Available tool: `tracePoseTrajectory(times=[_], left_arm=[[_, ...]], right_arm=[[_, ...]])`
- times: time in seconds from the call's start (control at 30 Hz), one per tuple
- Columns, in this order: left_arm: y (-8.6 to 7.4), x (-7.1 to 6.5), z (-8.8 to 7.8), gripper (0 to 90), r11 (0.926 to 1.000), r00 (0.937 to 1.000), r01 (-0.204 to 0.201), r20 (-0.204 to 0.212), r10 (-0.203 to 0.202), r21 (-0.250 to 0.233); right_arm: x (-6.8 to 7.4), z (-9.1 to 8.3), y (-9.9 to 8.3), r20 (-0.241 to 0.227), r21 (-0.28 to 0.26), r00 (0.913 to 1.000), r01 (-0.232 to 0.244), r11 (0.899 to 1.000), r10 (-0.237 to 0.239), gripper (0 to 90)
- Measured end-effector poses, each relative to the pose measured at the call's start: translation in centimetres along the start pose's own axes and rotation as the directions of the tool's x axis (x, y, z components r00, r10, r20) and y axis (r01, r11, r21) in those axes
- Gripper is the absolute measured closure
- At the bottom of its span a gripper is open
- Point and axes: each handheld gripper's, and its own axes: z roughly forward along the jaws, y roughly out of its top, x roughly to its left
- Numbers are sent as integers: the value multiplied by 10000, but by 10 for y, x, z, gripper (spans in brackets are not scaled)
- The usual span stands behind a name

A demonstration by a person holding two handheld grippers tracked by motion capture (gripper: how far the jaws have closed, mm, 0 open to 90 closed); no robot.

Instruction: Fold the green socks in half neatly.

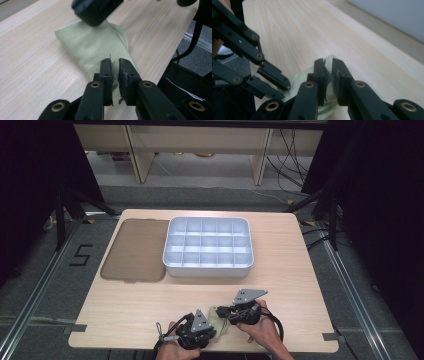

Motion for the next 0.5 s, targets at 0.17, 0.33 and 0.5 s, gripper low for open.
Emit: tracePoseTrajectory(times=[0.17, 0.33, 0.5], left_arm=[[0, -1, 1, 805, 9999, 9998, 126, -130, -125, 10], [0, -1, 1, 805, 10000, 9999, 11, -140, -11, 17], [0, -1, 0, 803, 10000, 9999, -68, -120, 68, 54]], right_arm=[[-3, -5, 3, 26, -388, 9984, -560, 9977, 562, 708], [-2, -2, 4, -34, -193, 9982, -601, 9980, 600, 597], [-4, 14, 3, 117, 773, 9939, -1101, 9909, 1095, 501]])
